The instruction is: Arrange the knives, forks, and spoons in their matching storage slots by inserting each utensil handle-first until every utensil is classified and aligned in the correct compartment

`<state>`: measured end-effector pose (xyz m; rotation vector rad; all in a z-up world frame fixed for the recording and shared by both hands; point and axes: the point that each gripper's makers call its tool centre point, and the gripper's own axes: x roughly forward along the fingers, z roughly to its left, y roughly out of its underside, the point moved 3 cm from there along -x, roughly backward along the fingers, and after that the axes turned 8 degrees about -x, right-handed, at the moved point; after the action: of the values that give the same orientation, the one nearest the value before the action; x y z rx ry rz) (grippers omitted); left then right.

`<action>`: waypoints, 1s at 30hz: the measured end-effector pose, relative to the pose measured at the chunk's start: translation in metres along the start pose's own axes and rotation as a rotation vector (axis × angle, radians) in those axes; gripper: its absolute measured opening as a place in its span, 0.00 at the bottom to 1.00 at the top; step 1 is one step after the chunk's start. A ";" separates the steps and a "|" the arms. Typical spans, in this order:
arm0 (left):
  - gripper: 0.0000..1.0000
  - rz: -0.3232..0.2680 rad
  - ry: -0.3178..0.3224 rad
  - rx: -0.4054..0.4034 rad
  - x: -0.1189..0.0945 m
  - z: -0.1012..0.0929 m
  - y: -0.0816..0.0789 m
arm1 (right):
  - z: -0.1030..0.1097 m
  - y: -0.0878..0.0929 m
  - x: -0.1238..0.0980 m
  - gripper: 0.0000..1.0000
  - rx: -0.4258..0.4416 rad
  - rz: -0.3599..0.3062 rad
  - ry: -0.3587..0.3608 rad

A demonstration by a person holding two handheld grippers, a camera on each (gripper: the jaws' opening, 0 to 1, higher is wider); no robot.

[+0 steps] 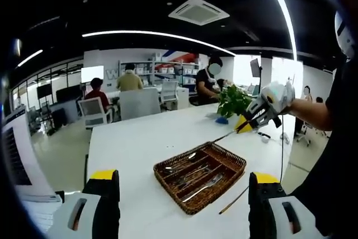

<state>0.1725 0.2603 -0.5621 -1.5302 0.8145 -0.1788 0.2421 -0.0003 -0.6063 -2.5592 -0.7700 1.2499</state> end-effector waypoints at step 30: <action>1.00 0.025 -0.017 0.056 0.000 0.005 0.012 | 0.025 0.018 0.038 0.00 0.019 -0.009 -0.056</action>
<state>0.1707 0.2655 -0.5740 -1.4668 0.8085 -0.1688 0.2484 0.0032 -0.6544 -2.5131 -0.7756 1.3255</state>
